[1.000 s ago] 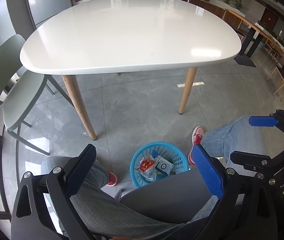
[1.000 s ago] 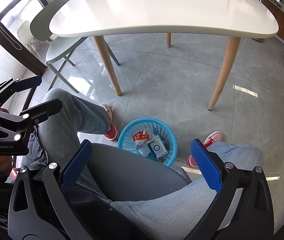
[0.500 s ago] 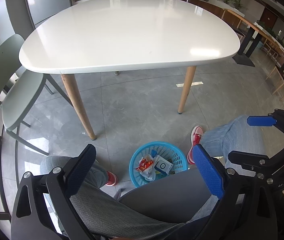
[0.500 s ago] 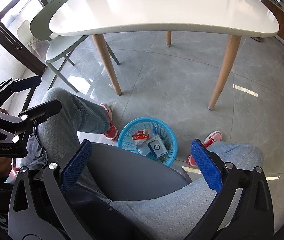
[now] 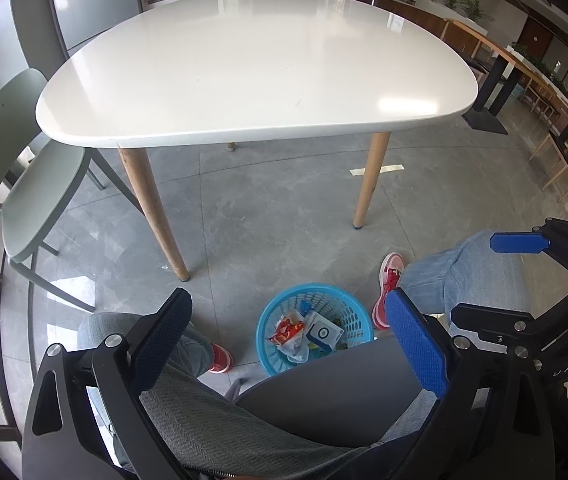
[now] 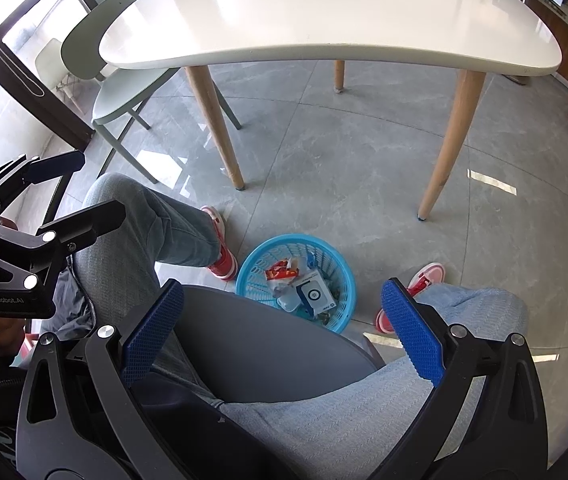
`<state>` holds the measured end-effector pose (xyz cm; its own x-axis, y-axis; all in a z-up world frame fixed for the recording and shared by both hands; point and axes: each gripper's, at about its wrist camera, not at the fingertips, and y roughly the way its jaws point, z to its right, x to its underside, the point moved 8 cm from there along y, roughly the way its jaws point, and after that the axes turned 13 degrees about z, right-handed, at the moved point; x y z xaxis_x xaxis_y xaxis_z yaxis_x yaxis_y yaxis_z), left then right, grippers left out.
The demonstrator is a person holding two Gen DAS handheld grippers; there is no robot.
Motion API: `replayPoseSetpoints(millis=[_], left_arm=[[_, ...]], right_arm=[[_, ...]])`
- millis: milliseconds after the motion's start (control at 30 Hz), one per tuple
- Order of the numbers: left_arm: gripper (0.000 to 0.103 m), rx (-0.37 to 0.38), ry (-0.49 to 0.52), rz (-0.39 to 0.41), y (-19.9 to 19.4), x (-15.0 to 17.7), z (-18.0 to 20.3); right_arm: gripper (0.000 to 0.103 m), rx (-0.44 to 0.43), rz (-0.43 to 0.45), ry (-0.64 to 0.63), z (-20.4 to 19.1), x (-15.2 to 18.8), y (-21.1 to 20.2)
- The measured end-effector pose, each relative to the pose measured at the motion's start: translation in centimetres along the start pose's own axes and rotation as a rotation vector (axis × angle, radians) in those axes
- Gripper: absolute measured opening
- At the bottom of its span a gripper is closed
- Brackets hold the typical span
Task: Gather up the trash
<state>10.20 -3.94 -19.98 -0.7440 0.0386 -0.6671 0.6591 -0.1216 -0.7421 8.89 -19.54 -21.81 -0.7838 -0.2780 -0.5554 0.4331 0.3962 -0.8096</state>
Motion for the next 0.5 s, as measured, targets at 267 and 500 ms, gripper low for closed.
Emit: replayPoseSetpoints(millis=[267,500], left_arm=[[0.095,-0.002,-0.005,0.004,-0.12,0.01,-0.15],[0.096,-0.003,-0.005,0.009,-0.19,-0.02,-0.32]], right_arm=[[0.094,-0.001,0.007,-0.004,-0.38,-0.07,0.01],[0.094,-0.006,0.008,-0.006,-0.38,-0.08,-0.04]])
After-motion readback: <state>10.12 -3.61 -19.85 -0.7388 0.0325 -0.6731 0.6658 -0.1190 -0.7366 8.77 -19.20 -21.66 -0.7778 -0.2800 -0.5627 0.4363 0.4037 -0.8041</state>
